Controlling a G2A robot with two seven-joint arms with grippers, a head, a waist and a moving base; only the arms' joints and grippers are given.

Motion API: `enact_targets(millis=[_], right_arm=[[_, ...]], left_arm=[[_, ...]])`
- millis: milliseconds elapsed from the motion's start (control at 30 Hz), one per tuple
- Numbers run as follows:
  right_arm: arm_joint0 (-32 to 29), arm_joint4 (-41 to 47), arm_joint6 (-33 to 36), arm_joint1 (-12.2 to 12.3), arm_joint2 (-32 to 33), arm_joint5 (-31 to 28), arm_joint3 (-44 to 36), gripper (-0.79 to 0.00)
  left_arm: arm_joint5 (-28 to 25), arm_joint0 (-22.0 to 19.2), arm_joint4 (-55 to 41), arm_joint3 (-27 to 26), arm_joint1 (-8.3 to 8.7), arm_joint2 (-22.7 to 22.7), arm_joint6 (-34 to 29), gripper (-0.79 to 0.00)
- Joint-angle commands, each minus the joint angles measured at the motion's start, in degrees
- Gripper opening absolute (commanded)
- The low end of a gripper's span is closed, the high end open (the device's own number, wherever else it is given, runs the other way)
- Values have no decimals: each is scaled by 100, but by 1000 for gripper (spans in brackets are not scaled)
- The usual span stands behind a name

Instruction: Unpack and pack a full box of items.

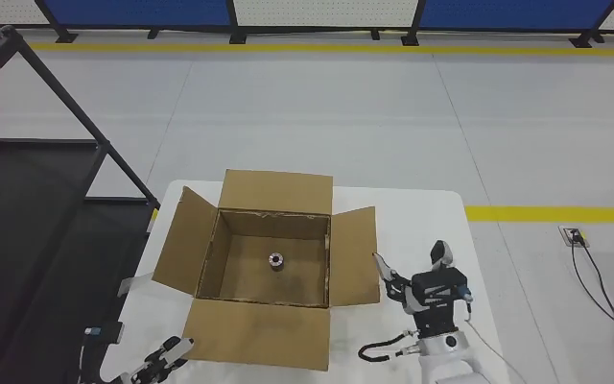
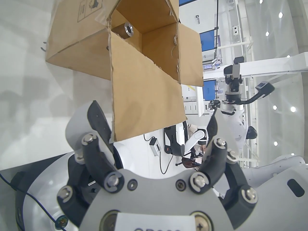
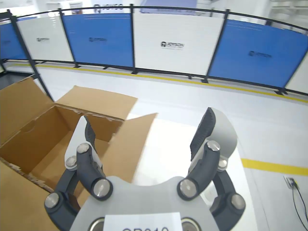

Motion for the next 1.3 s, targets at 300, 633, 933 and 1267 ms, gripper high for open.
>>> enact_targets(millis=[300,633,933,1267], right_arm=[[-161,1045,963,114,1229,-673,1217,0],[938,1256,2347,198,1410,-1015,2612,0],[1194,1502,2743,253,1512,-1161,2994,-268],[1226,1674,2727,307,1568,-1256,3102,-785]], left_arm=[[183,-109,239,-67,20,122,-7,0],[207,-103,246,-46,26,143,82,0],[186,-91,255,-29,29,187,130,0],[170,-74,272,-21,33,190,198,0]])
